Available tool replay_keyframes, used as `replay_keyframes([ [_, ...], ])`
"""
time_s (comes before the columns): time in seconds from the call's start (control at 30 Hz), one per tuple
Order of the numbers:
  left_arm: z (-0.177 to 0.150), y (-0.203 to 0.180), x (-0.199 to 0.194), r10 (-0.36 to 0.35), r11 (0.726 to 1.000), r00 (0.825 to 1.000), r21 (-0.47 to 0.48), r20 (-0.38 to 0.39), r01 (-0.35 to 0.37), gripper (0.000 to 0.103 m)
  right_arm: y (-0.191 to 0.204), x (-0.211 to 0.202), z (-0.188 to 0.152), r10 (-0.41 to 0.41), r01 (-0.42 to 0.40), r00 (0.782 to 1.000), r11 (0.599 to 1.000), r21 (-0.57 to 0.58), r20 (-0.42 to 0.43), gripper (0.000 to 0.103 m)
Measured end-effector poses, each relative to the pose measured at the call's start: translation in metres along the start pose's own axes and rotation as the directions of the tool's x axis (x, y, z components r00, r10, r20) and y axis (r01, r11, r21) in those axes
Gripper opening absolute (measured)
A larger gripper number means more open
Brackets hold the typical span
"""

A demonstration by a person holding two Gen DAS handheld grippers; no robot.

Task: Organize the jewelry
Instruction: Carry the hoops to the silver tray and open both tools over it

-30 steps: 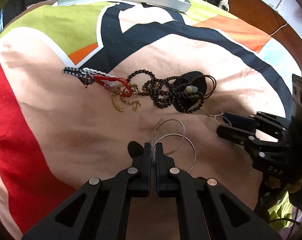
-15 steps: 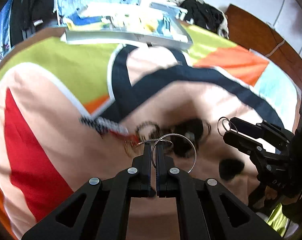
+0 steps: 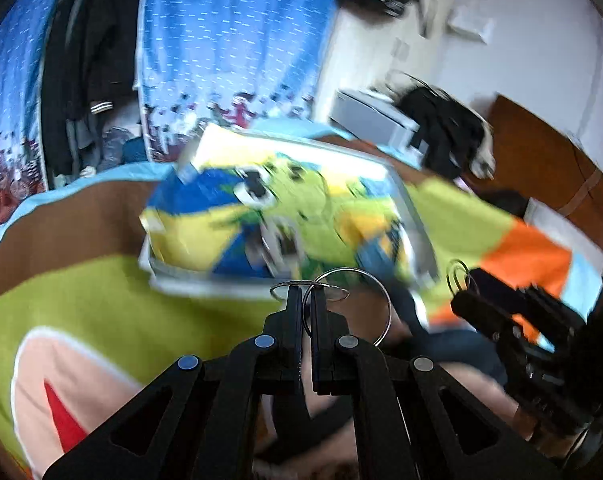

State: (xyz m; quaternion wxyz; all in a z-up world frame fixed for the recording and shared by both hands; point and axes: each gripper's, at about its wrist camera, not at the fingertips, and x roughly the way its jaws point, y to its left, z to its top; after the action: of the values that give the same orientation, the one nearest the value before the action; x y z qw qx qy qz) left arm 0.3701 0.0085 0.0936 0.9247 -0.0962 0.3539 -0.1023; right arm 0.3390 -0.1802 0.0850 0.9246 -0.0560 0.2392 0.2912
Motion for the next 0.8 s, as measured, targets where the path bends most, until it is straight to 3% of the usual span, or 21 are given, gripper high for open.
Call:
replay_keyframes([
  [0.17,0.029,0.028,0.036,0.112,0.993,0.993,-0.026,0.020,-0.112,0.002,-0.013,0.056,0.009,-0.010,0.011,1.000,0.999,0.036,-0.009,0.029],
  [0.33,0.030,0.060,0.078,0.198,0.977,0.979,-0.076,-0.048,-0.202,0.002,-0.023,0.098,-0.009,-0.014,0.020,0.998,0.995,0.101,-0.058,0.029],
  [0.5,0.018,0.072,0.102,0.220,0.969,0.968,-0.083,-0.125,-0.231,0.002,-0.029,0.112,-0.028,-0.016,0.028,0.995,0.990,0.138,-0.094,0.029],
  [0.8,0.009,0.072,0.112,0.225,0.967,0.961,-0.082,-0.163,-0.240,0.003,-0.031,0.114,-0.039,-0.033,0.049,0.993,0.989,0.142,-0.117,0.030],
])
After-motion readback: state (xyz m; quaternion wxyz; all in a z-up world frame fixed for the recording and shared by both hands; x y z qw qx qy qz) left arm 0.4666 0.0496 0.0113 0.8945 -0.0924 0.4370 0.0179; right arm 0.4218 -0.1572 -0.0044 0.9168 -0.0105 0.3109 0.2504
